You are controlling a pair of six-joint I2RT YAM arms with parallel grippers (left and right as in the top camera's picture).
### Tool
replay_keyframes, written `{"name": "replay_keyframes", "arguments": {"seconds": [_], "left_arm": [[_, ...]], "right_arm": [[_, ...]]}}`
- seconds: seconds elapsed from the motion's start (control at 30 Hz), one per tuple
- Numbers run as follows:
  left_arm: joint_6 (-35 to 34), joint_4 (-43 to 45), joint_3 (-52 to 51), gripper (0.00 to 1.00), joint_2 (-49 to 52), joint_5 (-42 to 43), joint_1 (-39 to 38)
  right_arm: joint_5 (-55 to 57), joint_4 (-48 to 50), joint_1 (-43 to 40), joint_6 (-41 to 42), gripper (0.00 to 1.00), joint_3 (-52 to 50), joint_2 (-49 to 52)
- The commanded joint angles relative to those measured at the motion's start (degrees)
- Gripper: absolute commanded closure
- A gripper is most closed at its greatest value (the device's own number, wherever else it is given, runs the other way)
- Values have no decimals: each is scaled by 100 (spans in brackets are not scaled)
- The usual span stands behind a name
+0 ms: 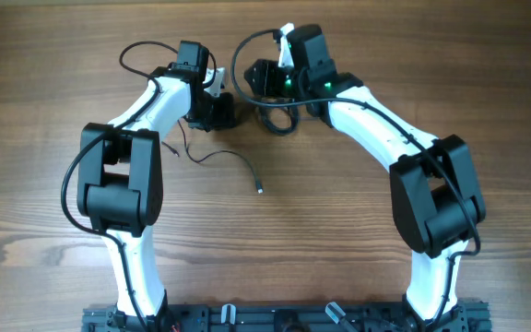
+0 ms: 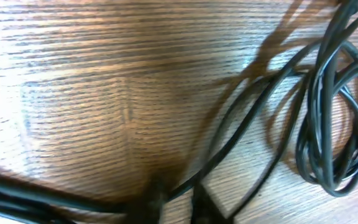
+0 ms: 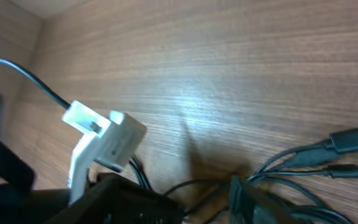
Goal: Untangle cables
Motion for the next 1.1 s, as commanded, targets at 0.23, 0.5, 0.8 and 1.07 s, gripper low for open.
{"name": "replay_keyframes", "arguments": {"seconds": [0.23, 0.5, 0.8, 1.07], "left_arm": [[26, -214, -39, 96, 173, -9, -39], [26, -319, -39, 96, 173, -9, -39], [26, -315, -39, 96, 173, -11, -39], [26, -315, -39, 96, 173, -11, -39]], "right_arm": [[789, -63, 31, 378, 36, 15, 474], [848, -118, 50, 772, 43, 11, 881], [1032, 356, 278, 1038, 45, 11, 1255], [1799, 330, 553, 1043, 44, 11, 1429]]}}
